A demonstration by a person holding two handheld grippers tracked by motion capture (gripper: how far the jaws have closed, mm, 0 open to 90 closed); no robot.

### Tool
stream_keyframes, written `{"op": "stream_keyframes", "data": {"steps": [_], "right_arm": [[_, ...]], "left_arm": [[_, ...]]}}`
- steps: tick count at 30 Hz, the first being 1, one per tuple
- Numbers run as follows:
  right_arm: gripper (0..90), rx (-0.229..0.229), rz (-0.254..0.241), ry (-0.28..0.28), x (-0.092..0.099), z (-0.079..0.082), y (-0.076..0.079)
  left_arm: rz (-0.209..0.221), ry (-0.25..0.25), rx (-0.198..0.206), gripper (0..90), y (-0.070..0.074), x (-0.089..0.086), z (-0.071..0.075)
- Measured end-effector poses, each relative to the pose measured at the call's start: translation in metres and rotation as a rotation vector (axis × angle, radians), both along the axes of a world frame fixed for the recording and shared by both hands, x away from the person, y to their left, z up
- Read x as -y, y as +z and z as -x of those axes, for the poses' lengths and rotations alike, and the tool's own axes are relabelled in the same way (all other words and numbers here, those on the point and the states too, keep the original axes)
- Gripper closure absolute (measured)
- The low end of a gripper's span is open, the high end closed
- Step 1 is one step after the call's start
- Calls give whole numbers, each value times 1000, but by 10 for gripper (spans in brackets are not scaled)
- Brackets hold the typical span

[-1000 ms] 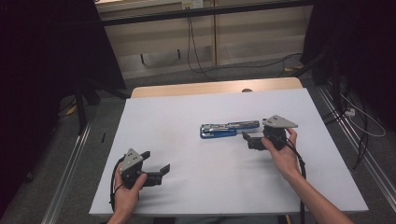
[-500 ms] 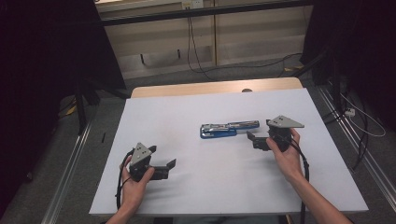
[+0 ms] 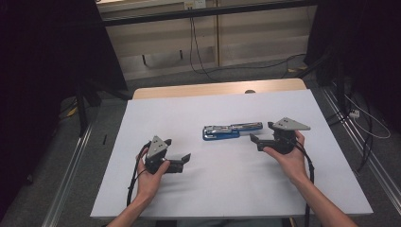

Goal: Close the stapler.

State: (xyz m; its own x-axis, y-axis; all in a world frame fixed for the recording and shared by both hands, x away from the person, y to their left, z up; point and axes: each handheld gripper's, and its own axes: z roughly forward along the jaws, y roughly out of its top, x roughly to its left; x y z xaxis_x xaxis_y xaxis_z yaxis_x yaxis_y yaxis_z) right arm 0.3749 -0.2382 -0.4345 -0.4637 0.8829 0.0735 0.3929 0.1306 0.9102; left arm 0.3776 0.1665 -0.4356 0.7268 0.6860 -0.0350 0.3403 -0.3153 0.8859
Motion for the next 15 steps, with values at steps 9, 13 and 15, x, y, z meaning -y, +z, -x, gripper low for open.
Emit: {"op": "stream_keyframes", "data": {"steps": [9, 13, 15], "right_arm": [[239, -13, -5, 5, 3, -1, -3], [280, -10, -2, 16, 4, 1, -3], [293, -5, 9, 28, 3, 0, -3]], "left_arm": [[19, 32, 10, 78, 2, 9, -21], [32, 43, 18, 78, 6, 15, -28], [29, 45, 18, 78, 9, 19, -34]]}}
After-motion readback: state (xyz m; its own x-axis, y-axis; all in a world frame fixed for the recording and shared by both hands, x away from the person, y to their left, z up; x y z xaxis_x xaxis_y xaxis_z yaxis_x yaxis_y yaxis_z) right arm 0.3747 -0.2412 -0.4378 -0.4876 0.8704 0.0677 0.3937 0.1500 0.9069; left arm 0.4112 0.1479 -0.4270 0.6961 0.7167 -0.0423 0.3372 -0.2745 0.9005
